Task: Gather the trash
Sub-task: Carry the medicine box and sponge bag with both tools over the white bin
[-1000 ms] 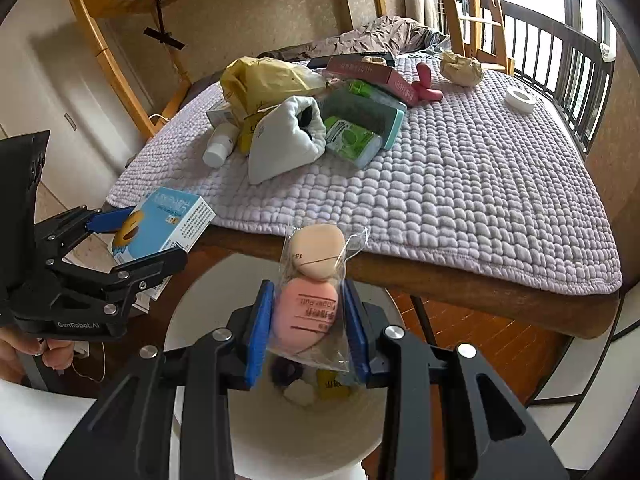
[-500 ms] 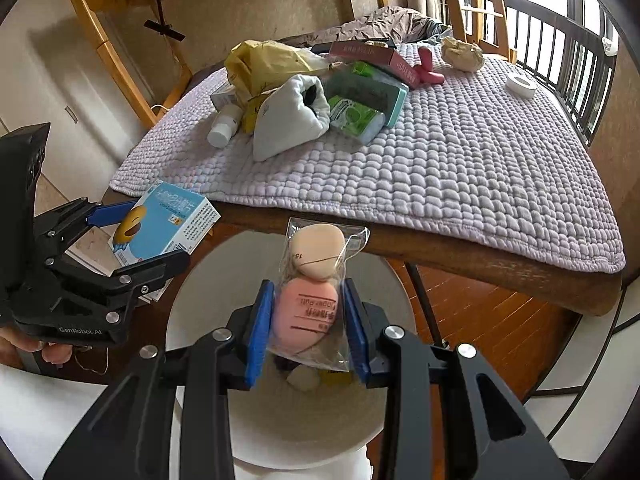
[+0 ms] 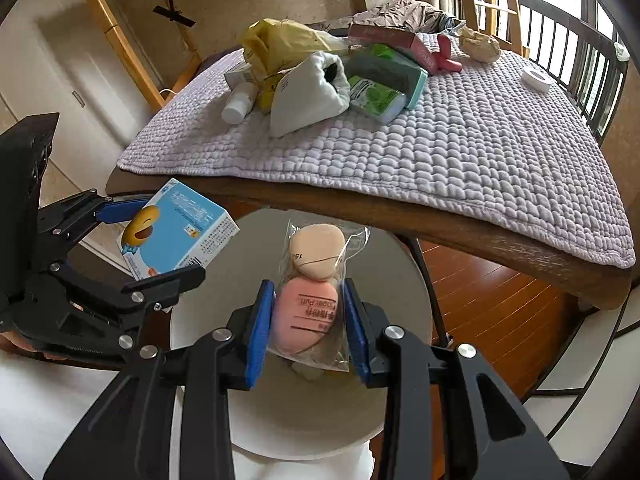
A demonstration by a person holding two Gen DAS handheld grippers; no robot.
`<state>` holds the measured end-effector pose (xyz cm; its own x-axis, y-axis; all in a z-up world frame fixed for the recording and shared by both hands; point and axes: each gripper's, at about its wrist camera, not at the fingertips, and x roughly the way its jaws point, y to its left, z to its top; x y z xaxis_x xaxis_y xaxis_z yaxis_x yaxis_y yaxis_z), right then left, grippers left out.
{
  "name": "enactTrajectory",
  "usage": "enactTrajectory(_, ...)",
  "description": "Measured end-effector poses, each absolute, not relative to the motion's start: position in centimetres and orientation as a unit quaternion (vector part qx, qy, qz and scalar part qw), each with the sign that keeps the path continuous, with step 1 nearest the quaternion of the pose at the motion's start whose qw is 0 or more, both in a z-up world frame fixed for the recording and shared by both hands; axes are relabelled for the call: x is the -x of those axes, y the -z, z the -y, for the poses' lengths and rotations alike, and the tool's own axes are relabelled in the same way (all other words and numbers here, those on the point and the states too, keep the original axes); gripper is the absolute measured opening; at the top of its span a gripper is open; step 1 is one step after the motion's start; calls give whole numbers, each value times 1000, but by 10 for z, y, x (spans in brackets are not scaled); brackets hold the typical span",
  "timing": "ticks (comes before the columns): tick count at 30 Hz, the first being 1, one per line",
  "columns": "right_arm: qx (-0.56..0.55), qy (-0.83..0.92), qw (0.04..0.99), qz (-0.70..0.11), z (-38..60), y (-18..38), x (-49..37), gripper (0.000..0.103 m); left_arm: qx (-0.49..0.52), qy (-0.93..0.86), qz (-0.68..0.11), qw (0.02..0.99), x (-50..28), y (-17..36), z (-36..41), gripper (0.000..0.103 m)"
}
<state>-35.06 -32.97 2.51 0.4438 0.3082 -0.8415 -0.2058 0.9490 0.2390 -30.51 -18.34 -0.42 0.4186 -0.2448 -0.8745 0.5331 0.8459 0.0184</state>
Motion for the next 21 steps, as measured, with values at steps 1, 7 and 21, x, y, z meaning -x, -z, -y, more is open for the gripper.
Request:
enactTrajectory(1, -50, -152, 848, -506, 329, -24, 351, 34, -150, 236, -487, 828, 307, 5, 184, 94)
enactTrajectory(7, -50, -156, 843, -513, 326, -17, 353, 34, -158, 243, -497, 818, 312, 16, 188, 95)
enactTrajectory(21, -48, -155, 831, -532, 326, 3, 355, 34, -161, 240, -518, 805, 315, 43, 189, 95)
